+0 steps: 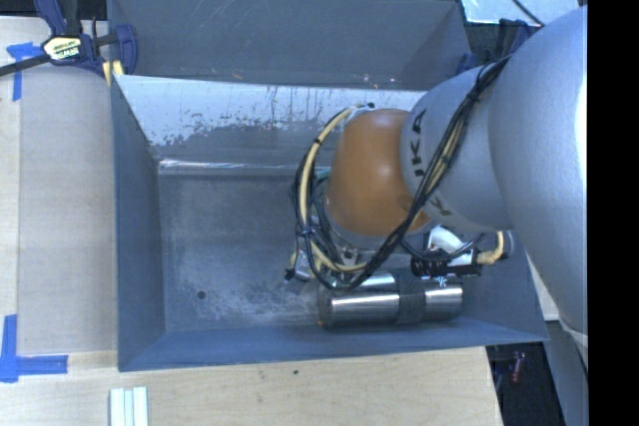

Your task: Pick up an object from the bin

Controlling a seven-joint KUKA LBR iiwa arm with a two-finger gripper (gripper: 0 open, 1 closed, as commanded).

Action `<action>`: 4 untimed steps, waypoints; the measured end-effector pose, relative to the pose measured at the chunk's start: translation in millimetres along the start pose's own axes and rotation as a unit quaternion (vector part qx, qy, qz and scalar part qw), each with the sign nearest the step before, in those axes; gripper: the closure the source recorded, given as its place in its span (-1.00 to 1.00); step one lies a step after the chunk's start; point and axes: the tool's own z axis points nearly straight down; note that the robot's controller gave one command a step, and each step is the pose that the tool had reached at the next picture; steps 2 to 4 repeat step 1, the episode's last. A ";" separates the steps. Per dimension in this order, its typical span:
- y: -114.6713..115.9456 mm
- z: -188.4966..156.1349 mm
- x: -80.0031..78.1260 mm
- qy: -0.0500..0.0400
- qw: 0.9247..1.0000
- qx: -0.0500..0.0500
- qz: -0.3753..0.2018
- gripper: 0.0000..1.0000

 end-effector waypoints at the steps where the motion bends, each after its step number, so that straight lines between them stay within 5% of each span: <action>1: -0.1 -44.3 -0.7 0.001 1.000 0.001 -0.001 1.00; 4: -0.1 -44.3 -0.7 0.001 1.000 0.001 -0.001 1.00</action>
Offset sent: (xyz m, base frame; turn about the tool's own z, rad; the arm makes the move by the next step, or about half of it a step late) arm -0.0002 -0.0004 0.0324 -0.0011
